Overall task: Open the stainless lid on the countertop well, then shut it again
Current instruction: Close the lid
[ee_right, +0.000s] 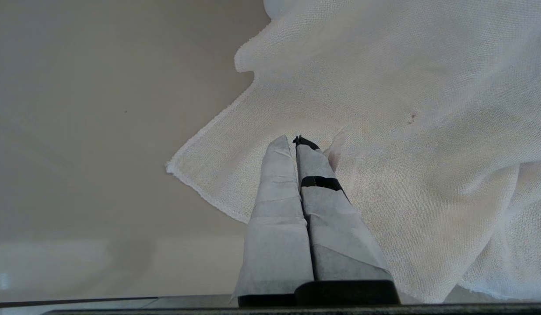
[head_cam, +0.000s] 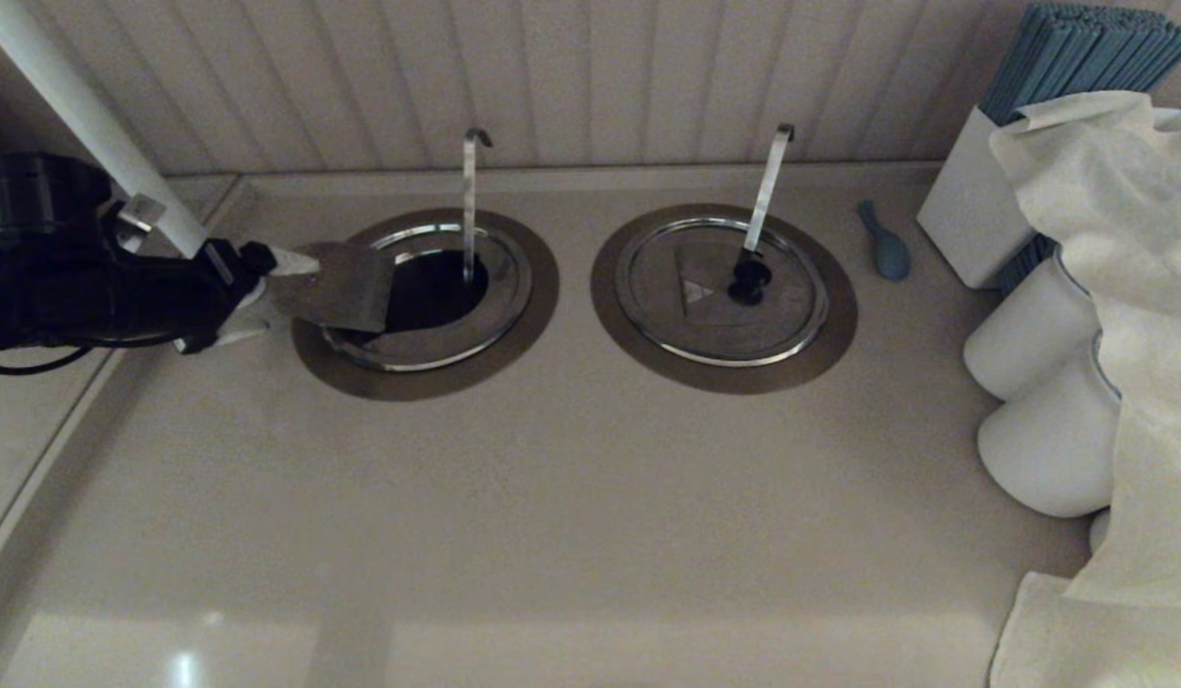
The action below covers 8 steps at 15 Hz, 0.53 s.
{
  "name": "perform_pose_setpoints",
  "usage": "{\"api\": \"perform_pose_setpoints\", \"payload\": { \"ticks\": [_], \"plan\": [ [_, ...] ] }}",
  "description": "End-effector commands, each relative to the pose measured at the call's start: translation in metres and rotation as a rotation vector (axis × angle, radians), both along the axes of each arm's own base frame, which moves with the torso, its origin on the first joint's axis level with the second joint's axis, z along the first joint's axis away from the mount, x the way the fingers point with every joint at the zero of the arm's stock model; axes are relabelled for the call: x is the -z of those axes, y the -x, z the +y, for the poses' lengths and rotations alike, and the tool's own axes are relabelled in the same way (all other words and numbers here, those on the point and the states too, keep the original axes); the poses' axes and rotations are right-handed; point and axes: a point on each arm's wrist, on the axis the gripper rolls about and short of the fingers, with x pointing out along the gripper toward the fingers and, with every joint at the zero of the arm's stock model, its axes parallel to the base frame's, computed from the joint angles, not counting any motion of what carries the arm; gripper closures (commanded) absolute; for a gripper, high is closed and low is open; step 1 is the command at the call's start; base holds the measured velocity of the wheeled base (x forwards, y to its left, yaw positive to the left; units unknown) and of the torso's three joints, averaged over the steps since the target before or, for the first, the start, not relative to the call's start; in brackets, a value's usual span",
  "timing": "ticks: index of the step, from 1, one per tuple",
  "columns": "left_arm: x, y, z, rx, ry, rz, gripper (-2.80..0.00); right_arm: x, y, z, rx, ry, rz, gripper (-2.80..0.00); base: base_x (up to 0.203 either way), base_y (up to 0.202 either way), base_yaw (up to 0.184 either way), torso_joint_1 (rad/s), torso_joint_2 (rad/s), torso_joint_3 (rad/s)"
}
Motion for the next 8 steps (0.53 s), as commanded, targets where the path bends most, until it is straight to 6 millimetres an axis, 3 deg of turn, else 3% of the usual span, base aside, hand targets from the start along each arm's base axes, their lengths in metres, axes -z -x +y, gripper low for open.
{"api": "perform_pose_setpoints", "payload": {
  "ticks": [1,8],
  "plan": [
    [-0.004,0.0,-0.004,0.004,0.023,-0.02,-2.8,0.0,0.0,0.0,-0.001,-0.001,0.001,0.0,0.0,0.0,0.0,0.0,0.0,0.0],
    [-0.015,0.006,-0.013,0.015,0.046,-0.045,-2.8,0.0,0.0,0.0,-0.001,-0.001,0.001,0.0,0.0,0.0,0.0,0.0,0.0,0.0]
  ]
}}
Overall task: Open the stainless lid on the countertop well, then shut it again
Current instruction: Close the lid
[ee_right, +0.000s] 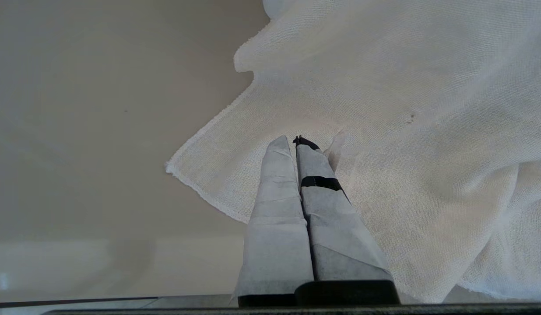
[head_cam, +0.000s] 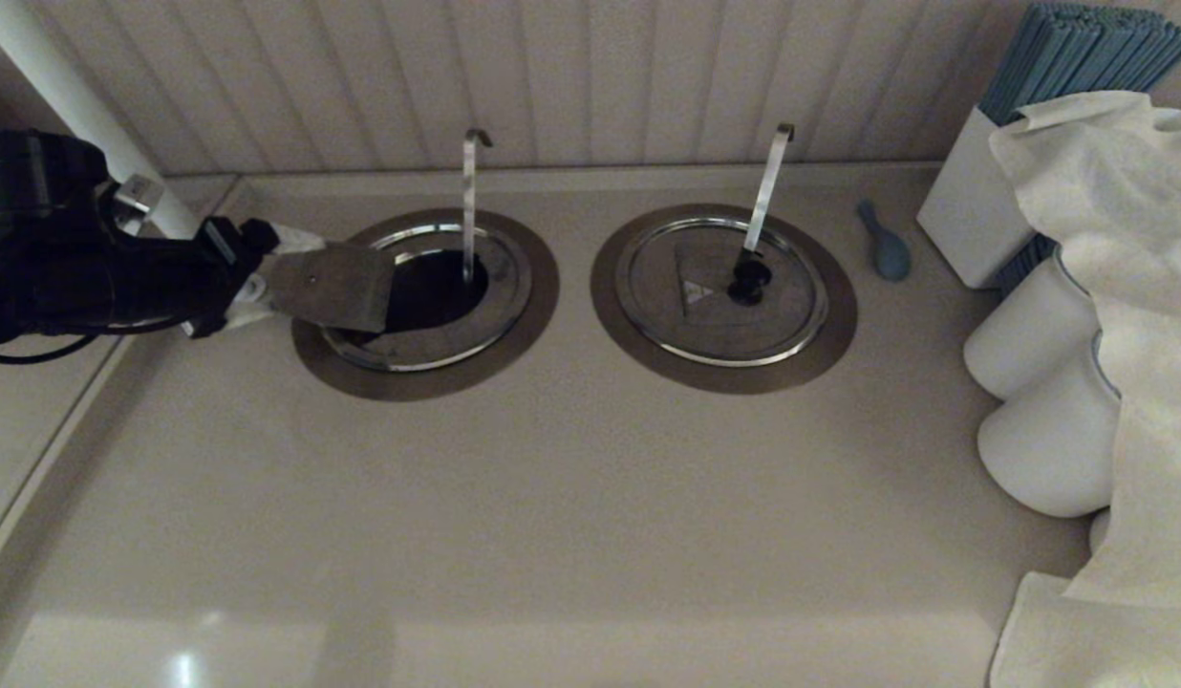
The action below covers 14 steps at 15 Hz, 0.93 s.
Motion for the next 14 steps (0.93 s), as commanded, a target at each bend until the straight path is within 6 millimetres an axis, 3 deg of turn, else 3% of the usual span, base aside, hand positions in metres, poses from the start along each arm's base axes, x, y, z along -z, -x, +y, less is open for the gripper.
{"api": "perform_pose_setpoints", "payload": {
  "ticks": [1,7,14],
  "plan": [
    [-0.003,0.0,-0.004,0.009,0.013,-0.01,-2.8,0.0,0.0,0.0,0.0,0.0,0.001,0.0,0.0,0.0,0.0,0.0,0.0,0.0],
    [0.002,-0.006,-0.008,0.008,0.051,-0.011,-2.8,0.0,0.0,0.0,0.0,0.0,0.001,0.0,0.0,0.0,0.0,0.0,0.0,0.0],
    [-0.009,0.002,-0.01,0.008,0.057,-0.039,-2.8,0.0,0.0,0.0,0.0,0.0,0.001,0.0,0.0,0.0,0.0,0.0,0.0,0.0]
  ]
}}
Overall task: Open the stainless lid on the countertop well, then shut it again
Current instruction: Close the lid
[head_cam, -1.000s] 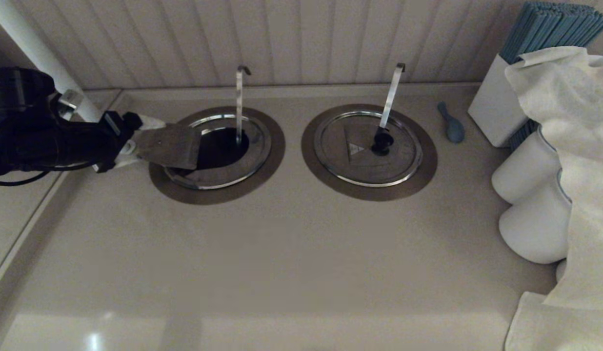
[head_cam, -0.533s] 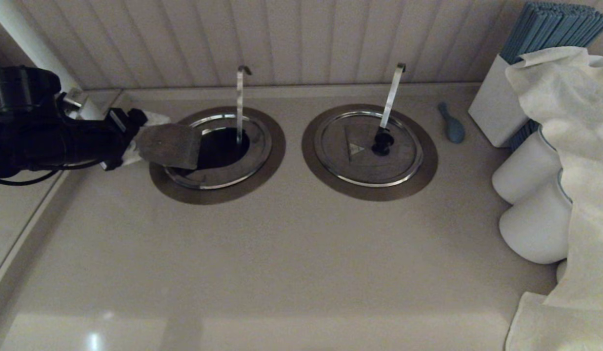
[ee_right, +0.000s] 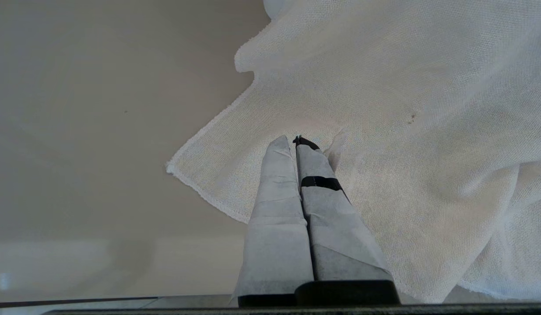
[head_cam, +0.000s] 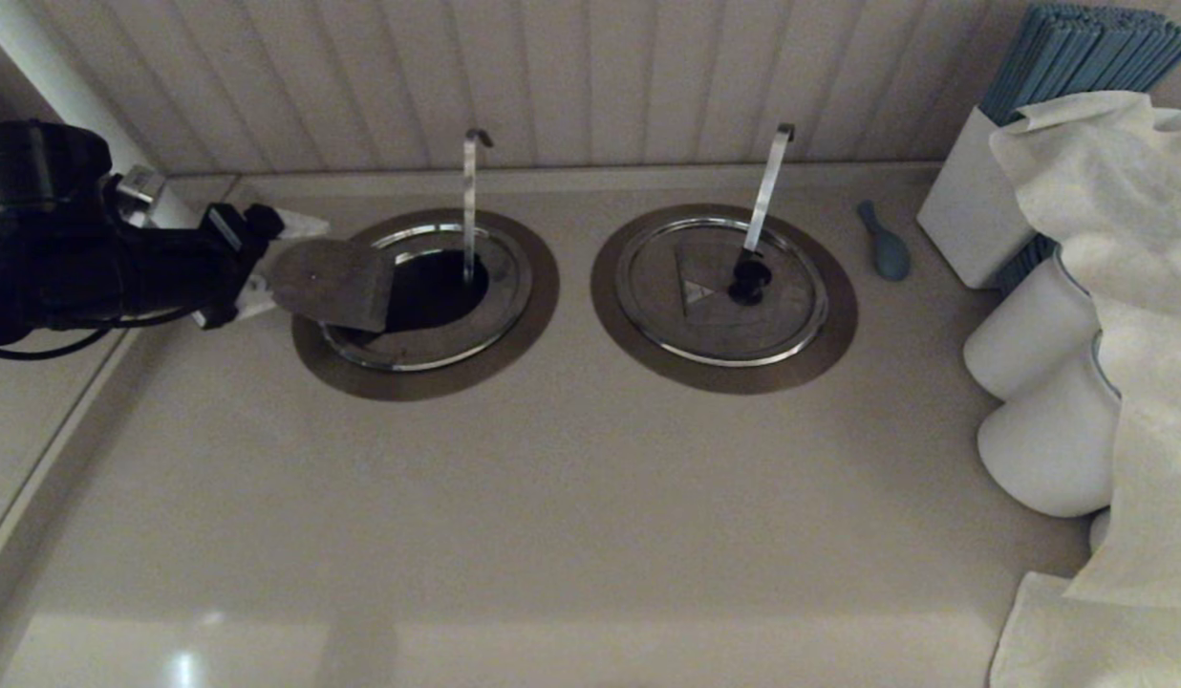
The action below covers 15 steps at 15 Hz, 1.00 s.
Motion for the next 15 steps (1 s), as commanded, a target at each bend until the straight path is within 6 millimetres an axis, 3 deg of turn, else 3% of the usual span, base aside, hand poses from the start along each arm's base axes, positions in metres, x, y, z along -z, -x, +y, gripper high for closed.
{"api": "perform_pose_setpoints", "payload": {
  "ticks": [1,9,15],
  "plan": [
    [-0.003,0.001,-0.003,0.01,0.003,-0.008,-2.8,0.0,0.0,0.0,0.0,0.0,0.001,0.0,0.0,0.0,0.0,0.0,0.0,0.0],
    [-0.013,0.007,-0.032,0.057,-0.011,-0.04,-2.8,0.0,0.0,0.0,0.0,0.0,0.001,0.0,0.0,0.0,0.0,0.0,0.0,0.0],
    [-0.029,0.022,-0.043,0.071,-0.017,-0.084,-2.8,0.0,0.0,0.0,0.0,0.0,0.001,0.0,0.0,0.0,0.0,0.0,0.0,0.0]
  ]
}}
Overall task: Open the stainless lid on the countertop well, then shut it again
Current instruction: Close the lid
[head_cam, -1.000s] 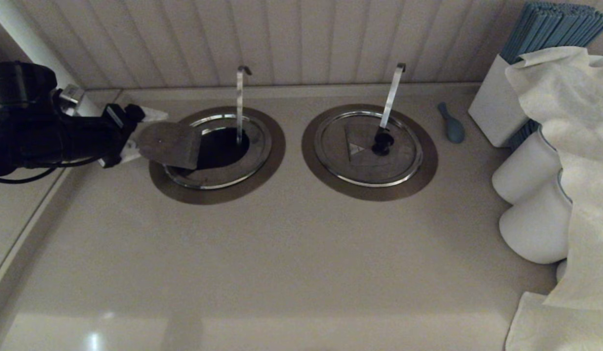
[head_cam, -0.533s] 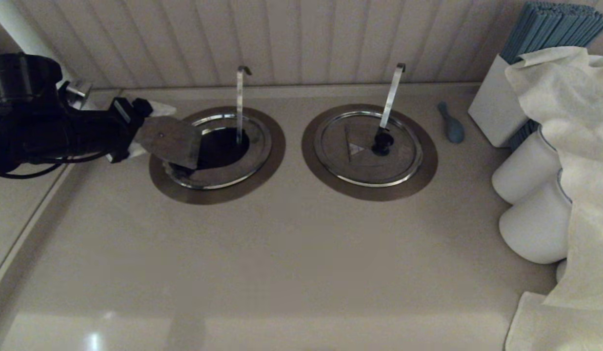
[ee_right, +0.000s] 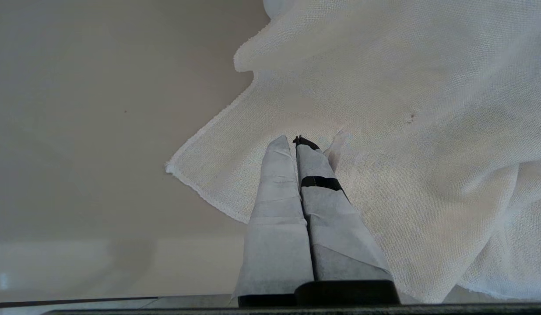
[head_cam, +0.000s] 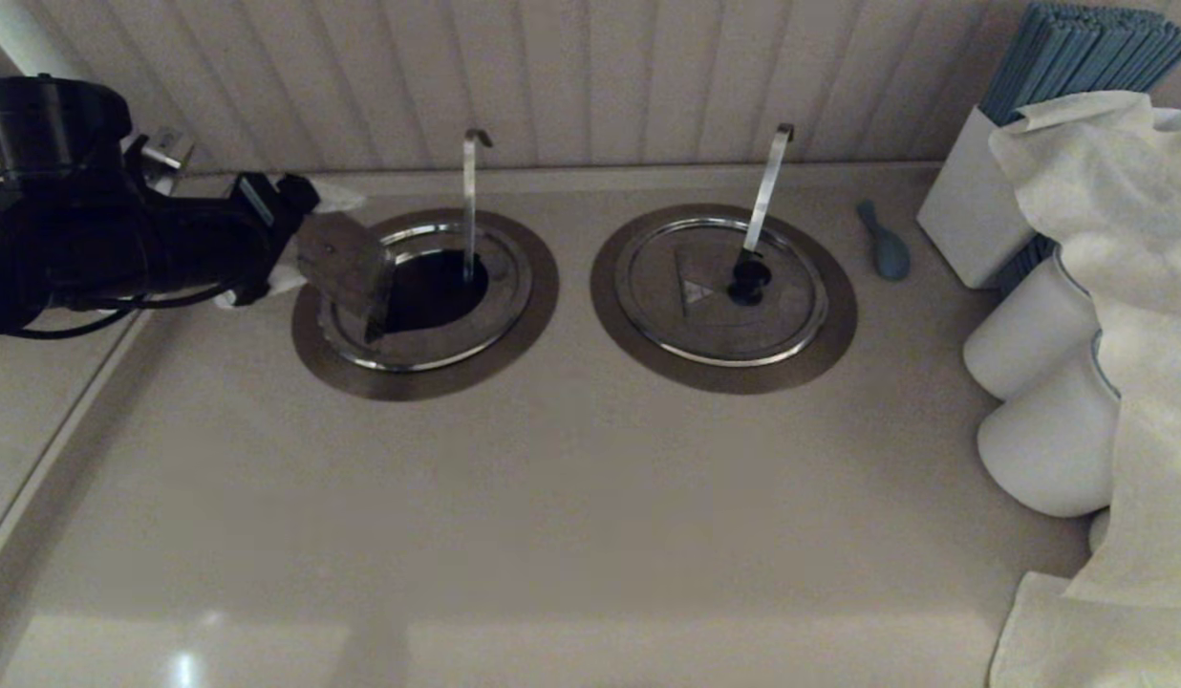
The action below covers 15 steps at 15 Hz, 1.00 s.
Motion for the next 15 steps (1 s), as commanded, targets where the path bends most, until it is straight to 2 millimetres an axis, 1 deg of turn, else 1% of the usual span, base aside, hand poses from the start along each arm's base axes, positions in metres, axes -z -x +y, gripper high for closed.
{"api": "perform_pose_setpoints", "payload": {
  "ticks": [1,4,6,10,14,15],
  "plan": [
    [-0.008,0.008,-0.002,0.008,0.004,-0.024,-2.8,0.0,0.0,0.0,0.0,0.0,0.001,0.0,0.0,0.0,0.0,0.0,0.0,0.0],
    [-0.015,0.015,-0.007,0.022,0.004,-0.042,-2.8,0.0,0.0,0.0,0.0,0.0,0.001,0.0,0.0,0.0,0.0,0.0,0.0,0.0],
    [-0.012,0.016,-0.014,0.044,0.004,-0.035,-2.8,0.0,0.0,0.0,0.0,0.0,0.001,0.0,0.0,0.0,0.0,0.0,0.0,0.0],
    [-0.003,0.016,-0.034,0.097,0.0,-0.005,-2.8,0.0,0.0,0.0,0.0,0.0,0.001,0.0,0.0,0.0,0.0,0.0,0.0,0.0],
    [0.002,0.019,-0.059,0.111,-0.02,0.009,-2.8,0.0,0.0,0.0,0.0,0.0,0.001,0.0,0.0,0.0,0.0,0.0,0.0,0.0],
    [0.002,0.019,-0.061,0.114,-0.02,0.009,-2.8,0.0,0.0,0.0,0.0,0.0,0.001,0.0,0.0,0.0,0.0,0.0,0.0,0.0]
  ]
}}
